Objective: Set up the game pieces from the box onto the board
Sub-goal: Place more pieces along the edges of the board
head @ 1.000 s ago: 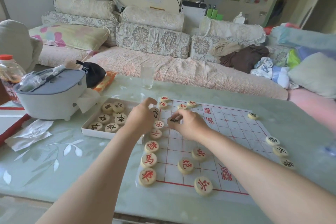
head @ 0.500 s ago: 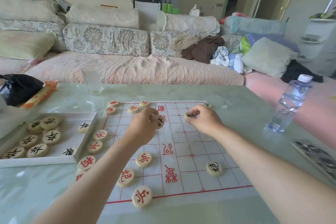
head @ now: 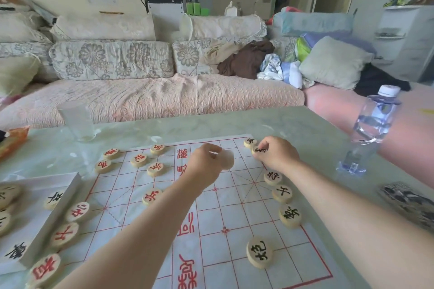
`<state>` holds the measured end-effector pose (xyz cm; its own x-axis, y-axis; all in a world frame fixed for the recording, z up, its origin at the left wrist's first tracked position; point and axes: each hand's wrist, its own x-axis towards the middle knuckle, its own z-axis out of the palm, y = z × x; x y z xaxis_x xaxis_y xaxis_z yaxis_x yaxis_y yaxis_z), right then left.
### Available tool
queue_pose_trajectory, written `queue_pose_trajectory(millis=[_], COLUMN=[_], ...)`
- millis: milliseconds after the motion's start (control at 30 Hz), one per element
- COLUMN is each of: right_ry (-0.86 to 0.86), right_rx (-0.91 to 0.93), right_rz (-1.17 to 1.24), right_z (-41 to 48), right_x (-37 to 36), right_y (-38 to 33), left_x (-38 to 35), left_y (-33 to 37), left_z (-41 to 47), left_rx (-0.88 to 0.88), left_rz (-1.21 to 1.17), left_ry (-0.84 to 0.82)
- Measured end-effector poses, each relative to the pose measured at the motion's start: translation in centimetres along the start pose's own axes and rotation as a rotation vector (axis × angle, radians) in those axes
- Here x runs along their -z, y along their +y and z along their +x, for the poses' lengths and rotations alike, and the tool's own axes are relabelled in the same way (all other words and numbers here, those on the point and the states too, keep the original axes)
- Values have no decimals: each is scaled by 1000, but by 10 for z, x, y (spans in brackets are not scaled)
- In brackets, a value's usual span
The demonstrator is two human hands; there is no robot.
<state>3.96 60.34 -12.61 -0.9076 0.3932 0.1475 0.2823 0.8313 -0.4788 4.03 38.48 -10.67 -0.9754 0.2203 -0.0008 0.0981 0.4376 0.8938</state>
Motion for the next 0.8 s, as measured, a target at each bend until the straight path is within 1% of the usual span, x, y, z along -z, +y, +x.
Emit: queue_pose_trajectory(millis=[67,167,233,300,333,367,433,500,567,633,700,767,800], right_ry=[8,-15,19,72,57,5,-163,-276,-309,-342,-332,-280,-247], right_rx=[18,47,63,116,153,200,288,360,398,414,412,391,371], right_rz=[2,-66,-73,-27,47,153,308,349,375,392,390,361,340], right_z=[6,11,13,15,16,15,8,-1,-6,-7,-6,-3,0], right_x=[-3,-6,-6,-5,-5,-5,-6,-7,-9,-12,-16,-20,-23], right_y=[5,8,4,-6,-13,-21,-39,-54,-64,-69,-71,-71,-70], left_x=[-6,-12,-14,-14,-13,-13,-11,-8,-2,4,8,10,11], left_y=[0,-3,-7,-10,-10,-11,-11,-13,-15,-17,-17,-18,-20], left_z=[9,20,26,30,32,34,35,36,37,39,42,46,49], left_rx=[44,95,117,134,145,161,192,208,217,224,230,211,170], left_rz=[-72,-130,-160,-178,-184,-198,-224,-219,-239,-308,-338,-261,-130], left_ry=[0,11,9,16,26,37,50,52,49,33,22,33,46])
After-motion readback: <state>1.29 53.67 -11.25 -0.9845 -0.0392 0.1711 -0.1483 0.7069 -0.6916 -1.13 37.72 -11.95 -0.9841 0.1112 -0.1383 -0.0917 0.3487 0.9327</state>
